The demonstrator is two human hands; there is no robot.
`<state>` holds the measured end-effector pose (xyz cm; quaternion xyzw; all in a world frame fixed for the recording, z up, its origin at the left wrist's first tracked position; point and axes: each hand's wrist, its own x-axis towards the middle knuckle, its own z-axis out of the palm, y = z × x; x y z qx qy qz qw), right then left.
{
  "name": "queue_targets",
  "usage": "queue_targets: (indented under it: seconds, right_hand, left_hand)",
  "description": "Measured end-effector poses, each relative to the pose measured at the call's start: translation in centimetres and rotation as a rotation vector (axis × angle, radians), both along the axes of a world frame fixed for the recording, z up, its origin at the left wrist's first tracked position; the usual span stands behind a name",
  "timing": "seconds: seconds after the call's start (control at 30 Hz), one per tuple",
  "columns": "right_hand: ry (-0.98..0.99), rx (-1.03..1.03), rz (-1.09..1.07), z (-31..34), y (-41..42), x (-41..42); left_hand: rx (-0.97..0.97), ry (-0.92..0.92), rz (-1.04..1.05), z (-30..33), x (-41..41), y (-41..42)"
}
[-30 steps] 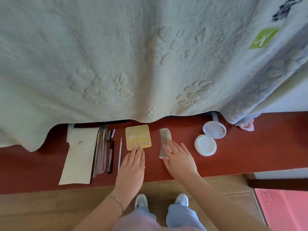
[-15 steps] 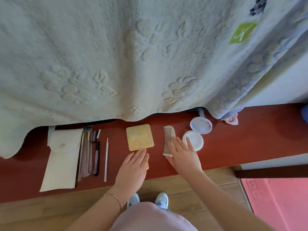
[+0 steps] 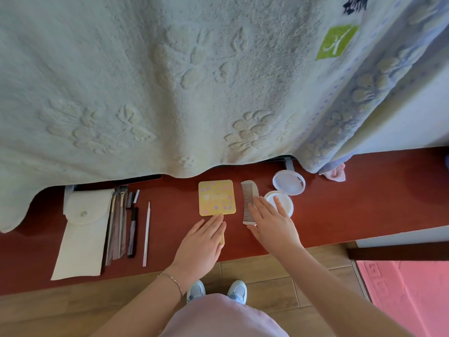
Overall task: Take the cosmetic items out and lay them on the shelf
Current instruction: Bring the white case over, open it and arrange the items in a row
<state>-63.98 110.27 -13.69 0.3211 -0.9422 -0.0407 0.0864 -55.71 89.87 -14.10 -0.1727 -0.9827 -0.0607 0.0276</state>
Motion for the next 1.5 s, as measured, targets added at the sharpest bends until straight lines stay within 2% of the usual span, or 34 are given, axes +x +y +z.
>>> queue_targets:
  seconds: [0.63, 0.7, 0.8, 0.9, 1.0, 1.17, 1.5]
  right_hand:
    - [-0.106, -0.036, 0.004, 0.8, 0.0, -0.4]
    - [-0.106, -0.141, -0.083, 1.5, 0.5, 0.0]
    - [-0.143, -0.365, -0.404, 1.9, 1.6, 0.2]
    - [-0.281, -0.426, -0.585, 1.8, 2.2, 0.1]
    - [-0.383, -0.481, -0.630, 2.0, 2.0, -0.2]
    - [-0.429, -0.475, -0.632, 2.0, 2.1, -0.6]
    - [-0.440, -0.442, -0.629, 2.2, 2.4, -0.4]
  left_hand:
    - [0.016, -0.043, 0.047, 0.1, 0.2, 1.0]
    - [0.025, -0.066, 0.053, 0.2, 0.1, 1.0]
    - [0.037, -0.074, 0.057, 0.4, 0.1, 1.1]
    - [0.034, -0.038, 0.059, 0.3, -0.2, 1.3]
    - [0.021, -0.044, 0.061, 0.3, -0.5, 1.4]
    - [0.009, -0.076, 0.065, 0.3, -0.6, 1.5]
    - [0.026, -0.066, 0.077, 0.3, -0.9, 1.8]
